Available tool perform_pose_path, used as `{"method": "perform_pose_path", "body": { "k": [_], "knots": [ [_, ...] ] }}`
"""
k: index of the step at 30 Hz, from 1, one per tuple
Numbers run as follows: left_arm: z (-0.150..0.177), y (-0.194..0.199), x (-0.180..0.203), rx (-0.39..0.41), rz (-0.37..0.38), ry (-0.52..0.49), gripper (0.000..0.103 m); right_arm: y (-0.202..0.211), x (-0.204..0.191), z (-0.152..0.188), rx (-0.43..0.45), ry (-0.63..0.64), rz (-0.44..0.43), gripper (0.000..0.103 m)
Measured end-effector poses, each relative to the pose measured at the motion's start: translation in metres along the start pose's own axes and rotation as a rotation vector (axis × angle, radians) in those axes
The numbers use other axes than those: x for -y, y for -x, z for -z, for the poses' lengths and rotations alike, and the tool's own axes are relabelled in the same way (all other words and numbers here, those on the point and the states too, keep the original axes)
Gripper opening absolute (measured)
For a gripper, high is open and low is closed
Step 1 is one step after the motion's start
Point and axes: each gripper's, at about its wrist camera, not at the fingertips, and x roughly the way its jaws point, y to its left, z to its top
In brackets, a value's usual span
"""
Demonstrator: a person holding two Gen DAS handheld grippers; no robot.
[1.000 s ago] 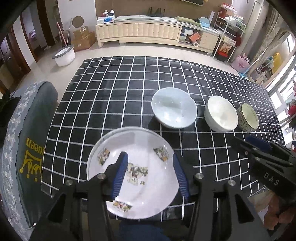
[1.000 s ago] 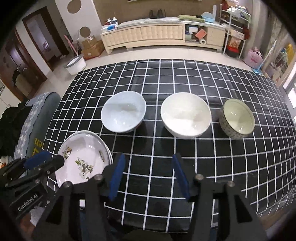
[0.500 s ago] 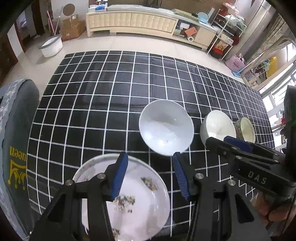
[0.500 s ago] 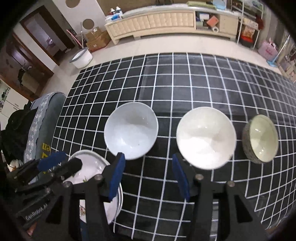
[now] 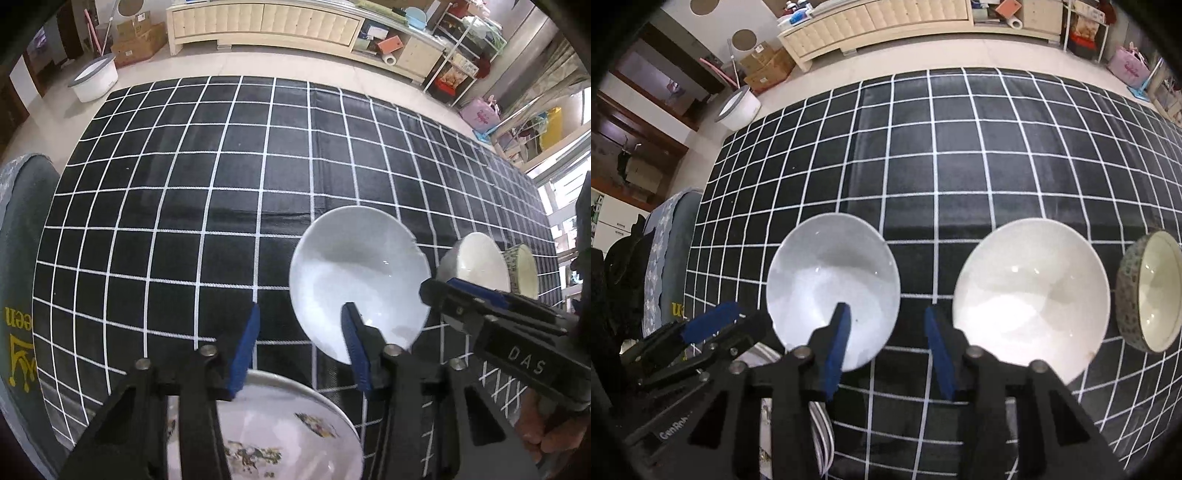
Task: Organize plates and bowls
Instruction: 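Close both grippers on the rim of the plain white bowl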
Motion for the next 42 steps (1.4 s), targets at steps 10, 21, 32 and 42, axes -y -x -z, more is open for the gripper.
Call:
{"method": "perform_pose_path", "body": {
  "k": [10, 21, 32, 42],
  "knots": [
    [-0.009, -0.027, -0.007, -0.04, 0.02, 0.017, 0.014, -0.013, 0.008, -0.001, -0.014, -0.001, 0.016, 0.02],
    [-0.004, -0.025, -0.004, -0.043, 0.025, 0.018, 0.007, -0.019, 0.008, 0.002, -0.008, 0.005, 0.047, 0.008],
    [0.02, -0.021, 0.016, -0.066, 0.039, -0.024, 0.007, -0.002, 0.026, 0.03, -0.009, 0.024, 0.072, 0.008],
    [0.049, -0.016, 0.047, -0.098, 0.049, -0.094, 0.008, 0.019, 0.056, 0.067, -0.014, 0.008, 0.073, 0.008]
  ]
}}
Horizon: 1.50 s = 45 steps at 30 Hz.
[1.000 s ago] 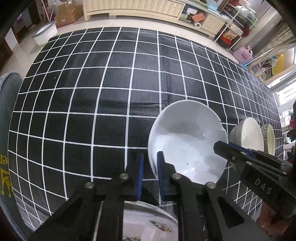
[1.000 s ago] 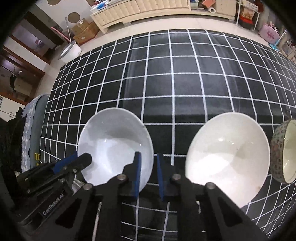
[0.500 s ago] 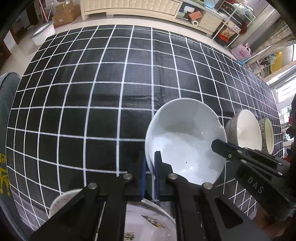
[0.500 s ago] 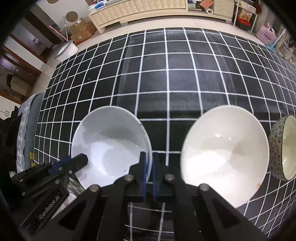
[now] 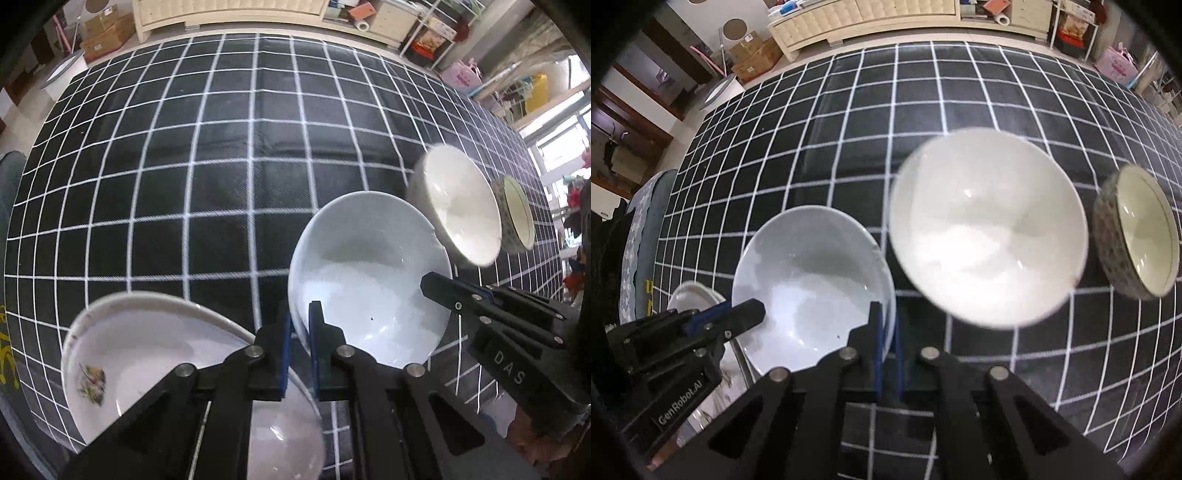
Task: Organize plates and bowls
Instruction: 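Close both grippers on the rim of the plain white bowl, then lift the white bowl with both grippers and set it beside the plate stack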
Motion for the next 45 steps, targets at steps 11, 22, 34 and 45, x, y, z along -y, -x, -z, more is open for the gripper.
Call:
{"method": "perform_pose_path", "body": {
  "k": [11, 22, 34, 45],
  "knots": [
    [0.044, 0.0, 0.044, -0.027, -0.002, -0.065, 0.009, 0.024, 0.035, 0.051, -0.012, -0.029, 0.025, 0.008],
    [0.088, 0.005, 0.06, -0.039, 0.019, -0.046, 0.009, 0.04, 0.051, 0.096, -0.014, -0.044, 0.021, 0.008],
    [0.104, 0.001, 0.074, -0.045, 0.029, -0.036, 0.009, 0.049, 0.057, 0.118, 0.009, -0.09, -0.001, 0.008],
    [0.11, 0.001, 0.076, -0.039, 0.041, -0.042, 0.009, 0.046, 0.054, 0.117, 0.003, -0.085, 0.018, 0.008]
  ]
}}
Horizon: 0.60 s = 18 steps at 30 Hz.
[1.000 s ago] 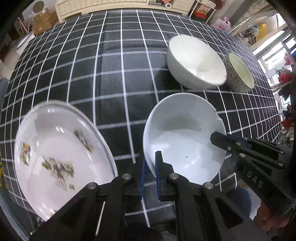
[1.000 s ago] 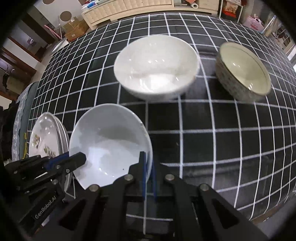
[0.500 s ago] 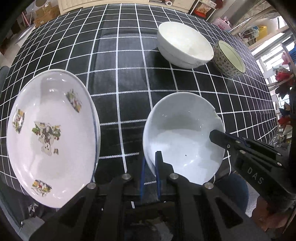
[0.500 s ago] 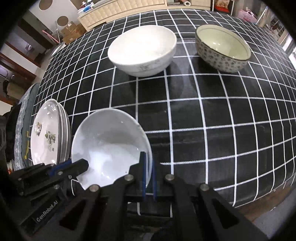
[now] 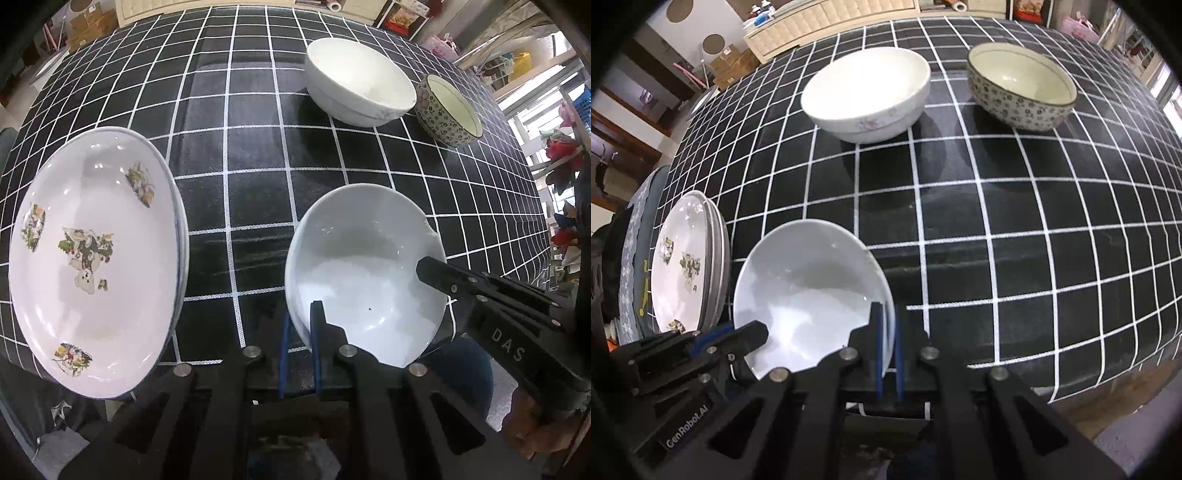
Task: Organize plates and bowls
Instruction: 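Lift the white bowl with both grippers and set it beside the plate stack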
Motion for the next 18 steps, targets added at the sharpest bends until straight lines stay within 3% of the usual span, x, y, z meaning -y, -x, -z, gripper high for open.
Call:
{"method": "perform_pose_path", "body": {
  "k": [5, 10, 12, 18],
  "knots": [
    [-0.002, 0.0, -0.006, -0.021, 0.018, 0.019, 0.009, 0.0, 0.0, -0.002, -0.011, 0.012, -0.008, 0.008],
    [-0.005, 0.017, -0.013, 0.022, 0.022, 0.035, 0.009, 0.006, 0.007, -0.005, -0.042, -0.024, -0.051, 0.008],
    [-0.009, 0.03, -0.012, 0.067, -0.013, 0.016, 0.009, 0.012, 0.002, -0.007, -0.024, 0.001, -0.018, 0.008],
    [-0.04, 0.056, -0.01, 0.11, -0.005, -0.009, 0.009, 0.039, 0.0, -0.031, 0.069, 0.001, 0.028, 0.009]
  ]
}}
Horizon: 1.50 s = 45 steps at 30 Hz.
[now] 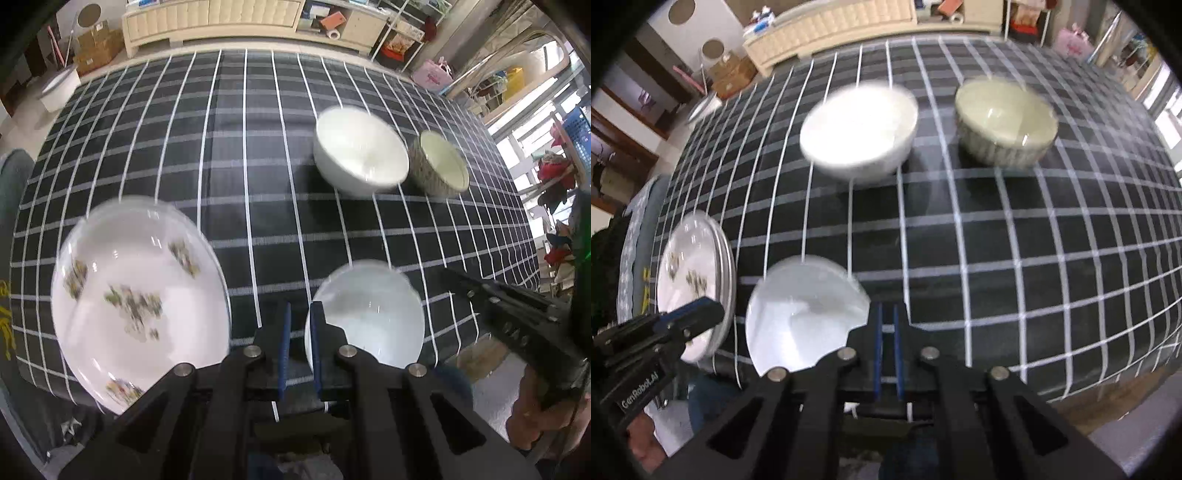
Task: Organize plates and bowls
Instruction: 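Lift the white bowl with both grippers and set it beside the plate stack, then open both grippers and move them to the cream bowl, then close both grippers on the rim of the cream bowl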
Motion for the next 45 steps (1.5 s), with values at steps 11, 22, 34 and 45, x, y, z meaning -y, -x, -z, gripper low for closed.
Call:
{"method": "perform_pose_path", "body": {
  "k": [11, 22, 34, 45],
  "knots": [
    [-0.081, -0.006, 0.01, -0.001, 0.057, -0.008, 0.009, 0.003, 0.015, -0.08, 0.008, -0.094, -0.08, 0.009],
    [-0.118, -0.048, 0.016, -0.034, 0.032, -0.034, 0.019, -0.033, 0.02, -0.119, -0.045, -0.089, -0.017, 0.009],
    [-0.139, -0.076, 0.022, -0.048, 0.012, -0.062, 0.019, -0.058, 0.021, -0.134, -0.085, -0.074, 0.002, 0.024],
    [-0.148, -0.099, 0.026, -0.071, -0.012, -0.085, 0.019, -0.067, 0.024, -0.137, -0.089, -0.069, 0.037, 0.024]
  ]
}}
